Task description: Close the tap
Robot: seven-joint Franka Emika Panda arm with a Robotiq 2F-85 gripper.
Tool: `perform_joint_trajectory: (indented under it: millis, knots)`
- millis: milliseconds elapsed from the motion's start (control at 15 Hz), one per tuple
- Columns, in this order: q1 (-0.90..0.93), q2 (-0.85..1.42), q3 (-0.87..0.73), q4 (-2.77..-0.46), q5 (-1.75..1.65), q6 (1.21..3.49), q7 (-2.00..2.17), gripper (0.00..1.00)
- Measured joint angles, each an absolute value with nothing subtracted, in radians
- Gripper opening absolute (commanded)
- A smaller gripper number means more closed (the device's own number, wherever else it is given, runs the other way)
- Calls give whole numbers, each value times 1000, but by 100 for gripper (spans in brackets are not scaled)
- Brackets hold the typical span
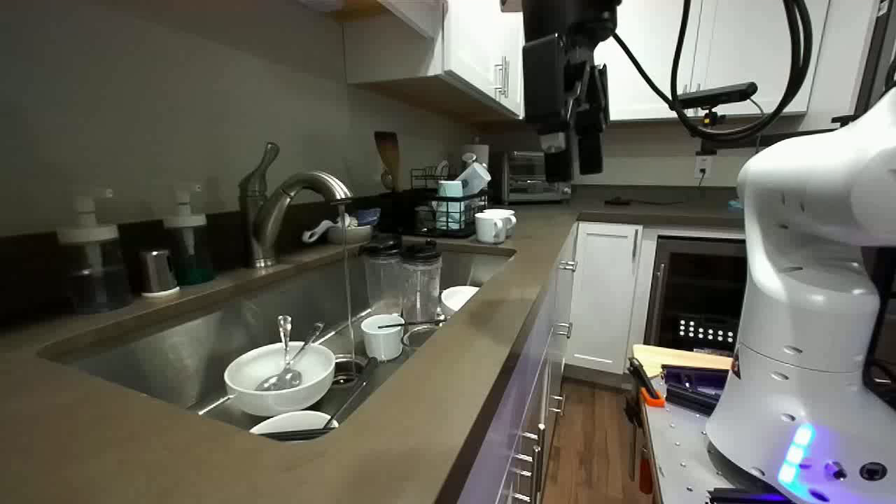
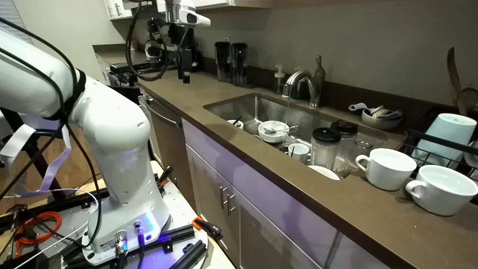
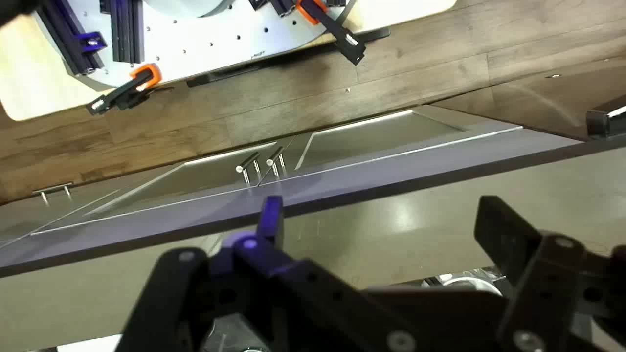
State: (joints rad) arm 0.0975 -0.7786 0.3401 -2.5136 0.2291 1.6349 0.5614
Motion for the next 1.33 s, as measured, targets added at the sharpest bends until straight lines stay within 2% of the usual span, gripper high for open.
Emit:
perform_joint_trajectory:
  millis: [1067,1333]
  knots:
    - [97,-779,340,-2514,229,1637,561,100]
    - [78,-751,339,-2494,171,1713,552,100]
